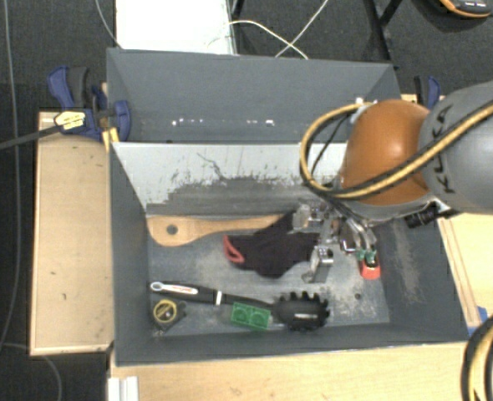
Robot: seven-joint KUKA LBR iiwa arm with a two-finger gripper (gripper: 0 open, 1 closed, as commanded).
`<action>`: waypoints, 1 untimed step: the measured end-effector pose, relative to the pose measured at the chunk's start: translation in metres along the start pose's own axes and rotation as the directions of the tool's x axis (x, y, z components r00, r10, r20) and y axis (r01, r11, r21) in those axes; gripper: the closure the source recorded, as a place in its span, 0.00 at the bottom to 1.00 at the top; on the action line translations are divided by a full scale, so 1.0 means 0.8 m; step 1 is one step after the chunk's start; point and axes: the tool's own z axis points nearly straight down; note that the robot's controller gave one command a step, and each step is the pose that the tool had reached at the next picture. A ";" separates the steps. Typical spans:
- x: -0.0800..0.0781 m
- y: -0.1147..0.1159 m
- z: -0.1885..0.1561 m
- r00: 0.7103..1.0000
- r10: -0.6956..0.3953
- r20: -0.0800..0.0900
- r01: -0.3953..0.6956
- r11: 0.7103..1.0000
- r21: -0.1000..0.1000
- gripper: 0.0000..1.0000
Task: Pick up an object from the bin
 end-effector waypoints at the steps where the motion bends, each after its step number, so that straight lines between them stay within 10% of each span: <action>1: 0.011 0.003 -0.013 0.985 -0.173 0.018 0.173 0.985 0.004 0.00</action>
Offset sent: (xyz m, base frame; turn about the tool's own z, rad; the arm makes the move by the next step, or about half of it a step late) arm 0.0465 0.0320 0.1737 -0.0491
